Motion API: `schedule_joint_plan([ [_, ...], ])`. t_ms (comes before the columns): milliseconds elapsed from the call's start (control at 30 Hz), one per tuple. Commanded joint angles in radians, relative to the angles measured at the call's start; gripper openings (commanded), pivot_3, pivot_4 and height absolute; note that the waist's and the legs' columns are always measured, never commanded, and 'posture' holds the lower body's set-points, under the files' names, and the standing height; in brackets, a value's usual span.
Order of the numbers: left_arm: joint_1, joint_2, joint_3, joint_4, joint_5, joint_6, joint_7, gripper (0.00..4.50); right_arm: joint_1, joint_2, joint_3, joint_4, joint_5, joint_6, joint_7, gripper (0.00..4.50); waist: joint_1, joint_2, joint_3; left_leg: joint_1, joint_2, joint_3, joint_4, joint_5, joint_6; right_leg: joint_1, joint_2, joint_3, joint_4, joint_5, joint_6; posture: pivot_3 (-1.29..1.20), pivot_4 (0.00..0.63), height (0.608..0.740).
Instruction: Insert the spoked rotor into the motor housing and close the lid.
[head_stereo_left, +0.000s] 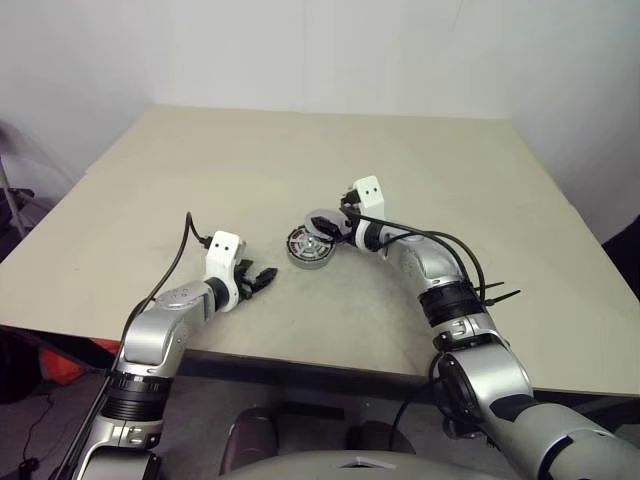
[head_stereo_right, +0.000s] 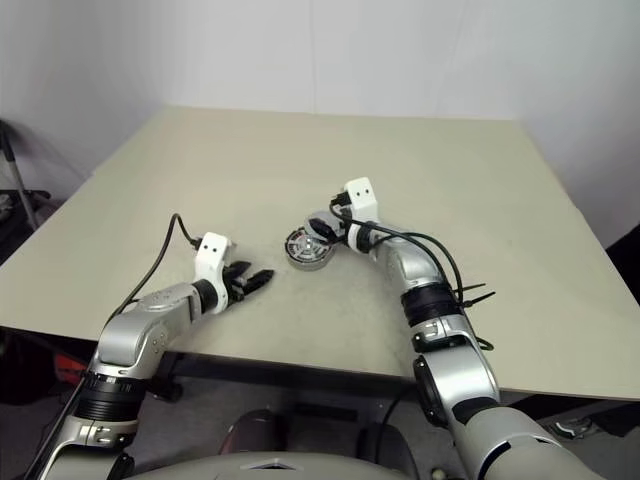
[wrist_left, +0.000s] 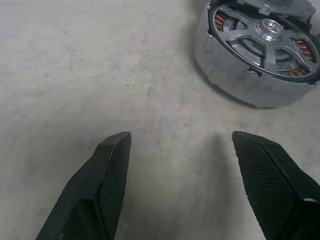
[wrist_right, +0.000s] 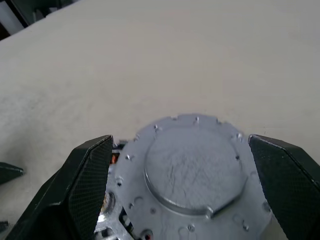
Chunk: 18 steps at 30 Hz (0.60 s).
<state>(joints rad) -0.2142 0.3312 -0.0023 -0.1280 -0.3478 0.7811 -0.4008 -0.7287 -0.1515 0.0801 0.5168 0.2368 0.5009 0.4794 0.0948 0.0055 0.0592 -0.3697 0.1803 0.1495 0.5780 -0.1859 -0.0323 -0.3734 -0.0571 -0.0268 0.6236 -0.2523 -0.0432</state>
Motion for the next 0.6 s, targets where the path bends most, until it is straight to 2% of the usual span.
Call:
schedule_joint_plan([
  [33,-0.007,0.006,0.029,-0.017,0.001,-0.021,0.005,3.42,-0.02,0.014,-0.028,0.015,0.002,-0.034,0.005,4.47,0.0,0.0,0.0,0.0,0.0,0.0,0.0,0.0,0.0,0.0,0.0,0.0,0.0,0.0,0.0,0.0,0.0,0.74],
  [500,-0.001,0.007,0.029,-0.025,0.004,-0.025,0.004,3.42,-0.045,0.042,-0.042,0.12,-0.034,-0.067,0.005,4.47,0.0,0.0,0.0,0.0,0.0,0.0,0.0,0.0,0.0,0.0,0.0,0.0,0.0,0.0,0.0,0.0,0.0,0.74],
  [600,-0.001,0.006,0.029,-0.023,0.005,-0.027,0.005,3.42,-0.048,0.044,-0.044,0.127,-0.043,-0.082,0.005,3.86,0.0,0.0,0.0,0.001,0.0,0.0,0.0,0.0,0.0,0.001,0.0,0.0,0.0,0.0,0.0,0.0,0.0,0.74],
])
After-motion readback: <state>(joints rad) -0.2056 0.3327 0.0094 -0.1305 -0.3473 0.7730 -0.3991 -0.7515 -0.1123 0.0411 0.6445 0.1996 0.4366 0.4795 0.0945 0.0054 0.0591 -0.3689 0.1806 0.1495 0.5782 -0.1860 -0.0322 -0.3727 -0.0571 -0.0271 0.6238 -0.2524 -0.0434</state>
